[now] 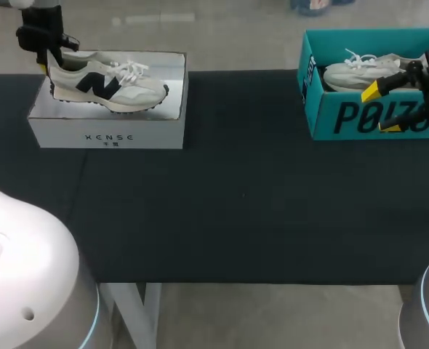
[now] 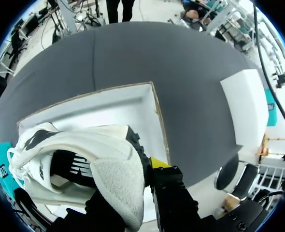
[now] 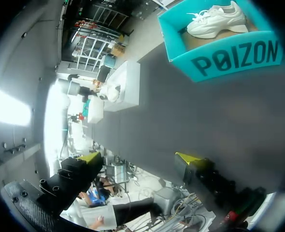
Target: Take the shoe out of the shoebox, open the shoe tongue, remove and reinsert the insole, then place the shoe into the shoebox
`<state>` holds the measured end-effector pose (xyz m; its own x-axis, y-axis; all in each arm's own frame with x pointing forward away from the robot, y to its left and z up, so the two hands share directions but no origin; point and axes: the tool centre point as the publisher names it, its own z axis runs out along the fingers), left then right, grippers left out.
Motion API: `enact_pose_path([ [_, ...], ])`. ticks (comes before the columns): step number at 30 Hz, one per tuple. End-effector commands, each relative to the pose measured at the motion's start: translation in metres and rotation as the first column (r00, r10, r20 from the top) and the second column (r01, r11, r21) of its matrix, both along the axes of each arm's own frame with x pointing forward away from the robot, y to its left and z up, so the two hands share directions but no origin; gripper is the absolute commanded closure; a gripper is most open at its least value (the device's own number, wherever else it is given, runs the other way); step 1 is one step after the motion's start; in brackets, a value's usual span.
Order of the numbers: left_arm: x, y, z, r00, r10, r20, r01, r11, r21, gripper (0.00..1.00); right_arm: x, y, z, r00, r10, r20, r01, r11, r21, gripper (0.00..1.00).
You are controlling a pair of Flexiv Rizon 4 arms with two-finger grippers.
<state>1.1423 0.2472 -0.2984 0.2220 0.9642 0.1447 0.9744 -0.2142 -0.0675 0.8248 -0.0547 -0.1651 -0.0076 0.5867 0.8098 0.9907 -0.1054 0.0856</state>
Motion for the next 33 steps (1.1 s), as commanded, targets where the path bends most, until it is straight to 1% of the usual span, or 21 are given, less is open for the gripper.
enact_pose_path([
  [1,-0.005,-0.002,-0.011,1.000,0.002,-0.003,-0.002,1.000,0.018,1.00,0.000,0.000,0.000,1.000,-0.001,-0.001,0.001,1.000,-0.002,0.00],
  [5,-0.008,-0.008,-0.019,0.999,0.034,0.007,-0.034,0.999,0.028,1.00,0.000,0.000,0.000,1.000,-0.001,-0.001,0.001,1.000,-0.002,0.00],
  [8,-0.009,-0.009,-0.028,1.000,0.027,-0.012,-0.027,1.000,0.013,1.00,0.000,0.000,0.000,1.000,-0.001,-0.001,0.001,1.000,-0.002,0.00],
  [10,-0.009,-0.011,-0.035,0.999,0.043,-0.018,-0.043,0.999,0.024,1.00,0.000,0.000,0.000,1.000,-0.001,-0.001,0.001,1.000,-0.002,0.00],
  [22,-0.013,-0.003,-0.067,0.993,0.085,-0.083,-0.083,0.996,0.032,1.00,0.000,0.000,0.000,1.000,-0.001,-0.001,0.001,1.000,-0.002,0.00],
  [30,-0.017,-0.005,-0.087,0.985,0.085,-0.147,-0.082,0.996,0.027,1.00,0.000,0.000,0.000,1.000,-0.001,-0.001,0.001,1.000,-0.002,0.00],
  [31,-0.018,-0.005,-0.089,0.984,0.085,-0.154,-0.082,0.996,0.027,0.80,0.000,0.000,0.000,1.000,-0.001,-0.001,0.001,1.000,-0.002,0.00],
  [32,-0.018,-0.005,-0.090,0.983,0.086,-0.162,-0.083,0.996,0.022,0.51,0.000,0.000,0.000,1.000,-0.001,-0.001,0.001,1.000,-0.002,0.00],
  [33,-0.018,-0.005,-0.091,0.983,0.079,-0.168,-0.076,0.997,0.021,0.03,0.000,0.000,0.000,1.000,-0.001,-0.001,0.001,1.000,-0.002,0.00],
])
